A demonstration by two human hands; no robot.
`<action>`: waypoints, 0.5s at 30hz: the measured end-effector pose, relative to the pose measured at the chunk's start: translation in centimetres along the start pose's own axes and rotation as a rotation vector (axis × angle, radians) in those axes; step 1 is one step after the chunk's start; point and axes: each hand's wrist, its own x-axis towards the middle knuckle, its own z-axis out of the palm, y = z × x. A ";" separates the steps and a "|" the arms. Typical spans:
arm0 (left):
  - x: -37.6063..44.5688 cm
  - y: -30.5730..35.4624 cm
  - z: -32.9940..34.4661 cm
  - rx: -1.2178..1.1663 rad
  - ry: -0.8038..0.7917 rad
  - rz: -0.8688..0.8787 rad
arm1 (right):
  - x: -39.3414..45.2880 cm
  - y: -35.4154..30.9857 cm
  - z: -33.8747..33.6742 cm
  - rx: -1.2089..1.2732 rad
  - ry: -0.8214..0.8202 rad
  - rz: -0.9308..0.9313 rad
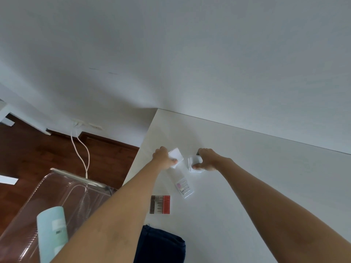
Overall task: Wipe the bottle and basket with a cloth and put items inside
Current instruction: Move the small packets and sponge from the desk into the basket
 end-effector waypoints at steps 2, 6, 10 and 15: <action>0.3 0.1 0.3 0.037 -0.027 -0.012 | 0.1 0.1 0.0 0.004 -0.015 0.013; 0.2 0.2 1.1 0.128 -0.026 -0.013 | -0.1 0.4 0.4 0.059 -0.035 0.035; -0.5 0.1 2.5 0.085 0.026 0.073 | -0.4 0.6 0.9 0.035 -0.032 0.069; -1.7 -1.3 2.4 -0.139 0.017 0.165 | -1.6 0.6 1.9 0.121 0.039 0.092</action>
